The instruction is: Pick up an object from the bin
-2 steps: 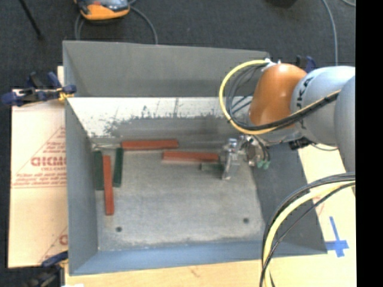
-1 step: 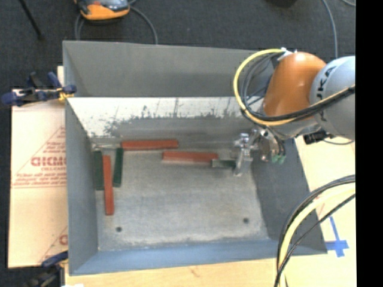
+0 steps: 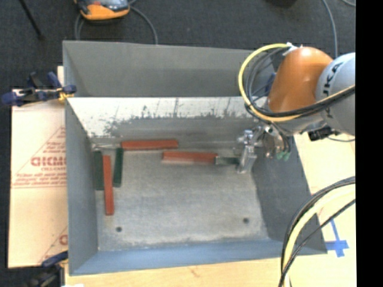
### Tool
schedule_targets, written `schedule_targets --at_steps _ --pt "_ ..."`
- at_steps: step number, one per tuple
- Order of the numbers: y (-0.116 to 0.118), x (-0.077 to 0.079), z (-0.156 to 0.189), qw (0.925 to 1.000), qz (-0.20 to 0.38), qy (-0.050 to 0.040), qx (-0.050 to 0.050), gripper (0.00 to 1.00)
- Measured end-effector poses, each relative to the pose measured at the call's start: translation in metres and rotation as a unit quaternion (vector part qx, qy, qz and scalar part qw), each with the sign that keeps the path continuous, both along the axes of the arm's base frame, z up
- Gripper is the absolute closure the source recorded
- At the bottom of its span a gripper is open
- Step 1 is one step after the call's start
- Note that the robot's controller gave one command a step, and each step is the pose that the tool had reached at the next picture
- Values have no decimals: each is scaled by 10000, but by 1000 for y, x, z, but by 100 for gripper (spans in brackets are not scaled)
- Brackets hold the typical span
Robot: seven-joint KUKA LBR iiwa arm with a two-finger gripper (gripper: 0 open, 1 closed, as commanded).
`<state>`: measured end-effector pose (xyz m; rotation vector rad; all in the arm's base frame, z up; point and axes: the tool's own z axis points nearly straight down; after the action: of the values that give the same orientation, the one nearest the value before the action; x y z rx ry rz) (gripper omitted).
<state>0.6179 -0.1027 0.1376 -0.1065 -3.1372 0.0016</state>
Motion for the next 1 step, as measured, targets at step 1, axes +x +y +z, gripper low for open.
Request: schedule_targets --at_steps 1 --pt "9 -10 22 9956 935 -67 -16 100"
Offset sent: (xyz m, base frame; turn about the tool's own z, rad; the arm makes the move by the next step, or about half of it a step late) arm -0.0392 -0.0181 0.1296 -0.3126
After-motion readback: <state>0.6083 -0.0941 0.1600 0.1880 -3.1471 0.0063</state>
